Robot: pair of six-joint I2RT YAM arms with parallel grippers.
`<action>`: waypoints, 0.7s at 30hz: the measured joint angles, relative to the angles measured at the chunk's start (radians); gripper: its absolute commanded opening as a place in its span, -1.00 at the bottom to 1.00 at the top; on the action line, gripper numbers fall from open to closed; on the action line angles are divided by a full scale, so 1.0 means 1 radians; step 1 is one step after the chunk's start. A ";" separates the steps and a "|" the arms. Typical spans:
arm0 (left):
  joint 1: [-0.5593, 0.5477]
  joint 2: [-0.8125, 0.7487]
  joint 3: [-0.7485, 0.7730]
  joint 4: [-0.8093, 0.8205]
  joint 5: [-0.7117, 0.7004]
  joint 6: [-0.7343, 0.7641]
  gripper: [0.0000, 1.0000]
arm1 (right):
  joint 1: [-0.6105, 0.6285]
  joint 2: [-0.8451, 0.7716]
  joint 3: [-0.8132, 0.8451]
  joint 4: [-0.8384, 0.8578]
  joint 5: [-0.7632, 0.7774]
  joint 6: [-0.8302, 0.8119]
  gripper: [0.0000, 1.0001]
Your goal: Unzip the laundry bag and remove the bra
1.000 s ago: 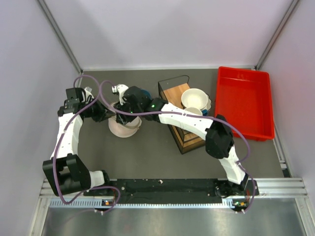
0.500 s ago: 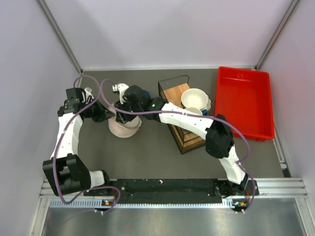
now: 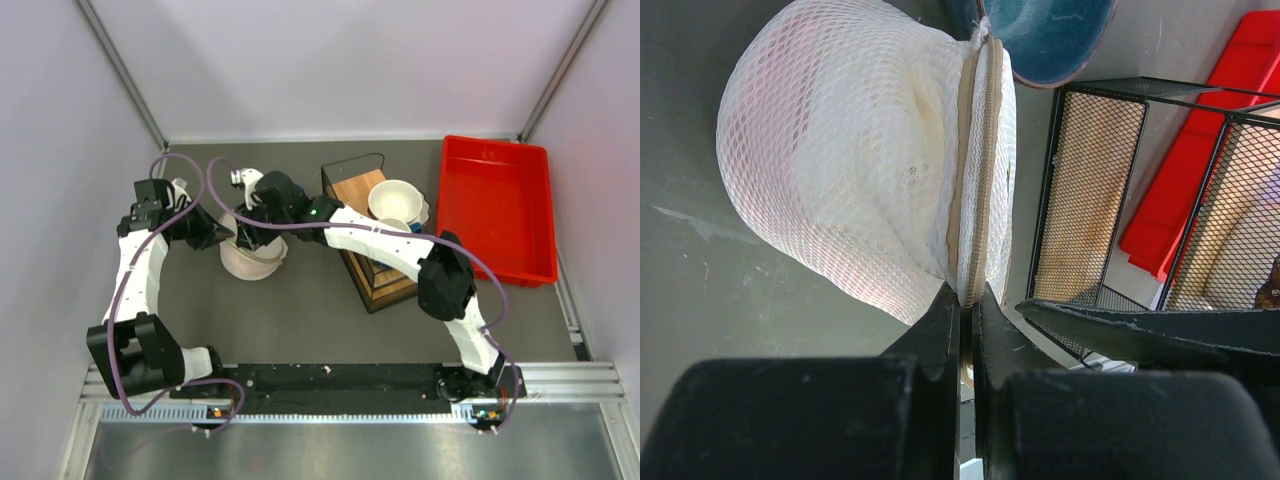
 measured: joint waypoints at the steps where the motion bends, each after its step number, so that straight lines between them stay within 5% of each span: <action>1: 0.000 0.000 0.000 0.000 0.000 0.000 -1.00 | 0.001 0.000 0.000 0.000 -0.002 0.000 -0.17; 11: 0.000 0.000 0.000 0.000 0.000 0.000 -1.00 | 0.018 0.023 0.021 -0.001 0.028 -0.023 -0.21; 14: 0.000 0.000 0.000 0.002 -0.003 0.000 -1.00 | 0.019 0.039 0.037 -0.004 0.031 -0.031 -0.35; 19: 0.000 0.000 0.000 0.003 -0.004 -0.001 -1.00 | 0.022 0.051 0.052 -0.007 0.028 -0.040 -1.00; 21: 0.000 0.000 0.000 0.005 -0.003 -0.001 -1.00 | 0.026 0.051 0.053 -0.006 0.027 -0.039 -1.00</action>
